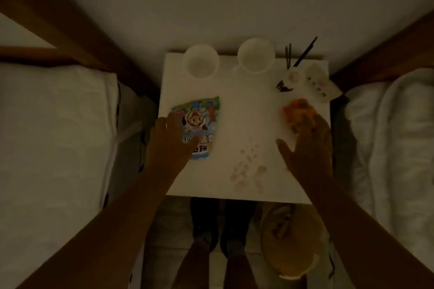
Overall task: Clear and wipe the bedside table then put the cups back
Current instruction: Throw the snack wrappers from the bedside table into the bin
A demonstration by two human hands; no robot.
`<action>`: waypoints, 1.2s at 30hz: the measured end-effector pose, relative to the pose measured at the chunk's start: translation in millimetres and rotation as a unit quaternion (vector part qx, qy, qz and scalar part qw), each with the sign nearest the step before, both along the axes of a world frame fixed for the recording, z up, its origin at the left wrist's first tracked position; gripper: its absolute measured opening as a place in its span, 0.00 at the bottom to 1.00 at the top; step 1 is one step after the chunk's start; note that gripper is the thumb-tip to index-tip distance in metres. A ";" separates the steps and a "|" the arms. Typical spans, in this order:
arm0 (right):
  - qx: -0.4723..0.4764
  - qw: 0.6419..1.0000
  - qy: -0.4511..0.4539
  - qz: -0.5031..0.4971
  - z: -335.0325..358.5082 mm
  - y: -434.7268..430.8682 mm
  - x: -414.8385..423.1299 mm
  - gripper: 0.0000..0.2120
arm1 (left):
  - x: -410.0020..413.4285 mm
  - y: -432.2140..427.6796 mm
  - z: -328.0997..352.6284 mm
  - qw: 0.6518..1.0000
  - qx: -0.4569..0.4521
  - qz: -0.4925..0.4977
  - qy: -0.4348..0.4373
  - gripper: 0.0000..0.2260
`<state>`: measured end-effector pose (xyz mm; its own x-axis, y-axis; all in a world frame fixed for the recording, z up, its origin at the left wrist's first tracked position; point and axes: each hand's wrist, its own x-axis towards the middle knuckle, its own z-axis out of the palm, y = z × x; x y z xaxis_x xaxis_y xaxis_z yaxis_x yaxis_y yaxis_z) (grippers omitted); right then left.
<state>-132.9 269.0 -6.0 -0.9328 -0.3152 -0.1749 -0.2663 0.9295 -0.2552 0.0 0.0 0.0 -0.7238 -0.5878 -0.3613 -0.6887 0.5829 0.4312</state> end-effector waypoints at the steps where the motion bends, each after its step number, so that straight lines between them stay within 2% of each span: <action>1: -0.002 1.000 0.014 -0.009 -4.6 0.0 -3.1 0.39 | -1.9 0.5 -3.3 1.000 -0.003 0.018 0.003 0.36; 6: 0.020 0.999 -0.010 -0.030 -22.6 -6.7 -12.0 0.40 | -12.0 0.9 -16.4 0.997 -0.028 0.063 -0.046 0.41; 9: 0.029 0.998 -0.010 -0.046 -23.5 -10.6 -14.7 0.36 | -18.3 1.8 -18.9 0.993 -0.031 0.087 -0.076 0.38; 13: 0.028 0.998 0.010 -0.053 -20.1 -16.4 -14.5 0.21 | -15.2 4.5 -23.3 0.990 0.042 0.132 -0.027 0.28; 17: 0.008 0.998 0.033 -0.058 -10.6 -14.9 -10.8 0.09 | -8.9 4.7 -23.4 0.975 0.147 0.168 0.004 0.12; 20: -0.021 0.996 0.049 -0.072 3.7 -9.3 -2.1 0.06 | -2.7 6.4 -16.5 0.970 0.190 0.151 0.005 0.05; 22: -0.041 0.995 0.048 -0.082 15.8 -3.2 6.3 0.04 | -0.8 12.2 -6.5 0.968 0.205 0.143 0.012 0.04; 26: -0.066 0.991 -0.008 -0.120 40.9 15.9 30.4 0.07 | -0.1 41.6 25.0 0.966 0.227 0.115 0.048 0.03; 31: -0.144 0.958 -0.103 -0.227 59.7 64.0 101.3 0.12 | 16.6 111.8 57.7 0.965 0.255 0.015 0.055 0.12; 34: -0.176 0.945 -0.065 -0.268 62.1 100.5 152.0 0.14 | 35.2 170.1 56.0 0.959 0.275 -0.062 0.010 0.12; 36: -0.171 0.938 -0.077 -0.290 51.0 130.3 181.0 0.21 | 51.8 209.6 43.9 0.952 0.283 -0.116 -0.022 0.13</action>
<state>48.1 399.3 45.1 -0.9369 0.1757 -0.3022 0.3236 0.7628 -0.5598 51.8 209.6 43.9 -0.7871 -0.1159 -0.6058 -0.5944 0.4048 0.6948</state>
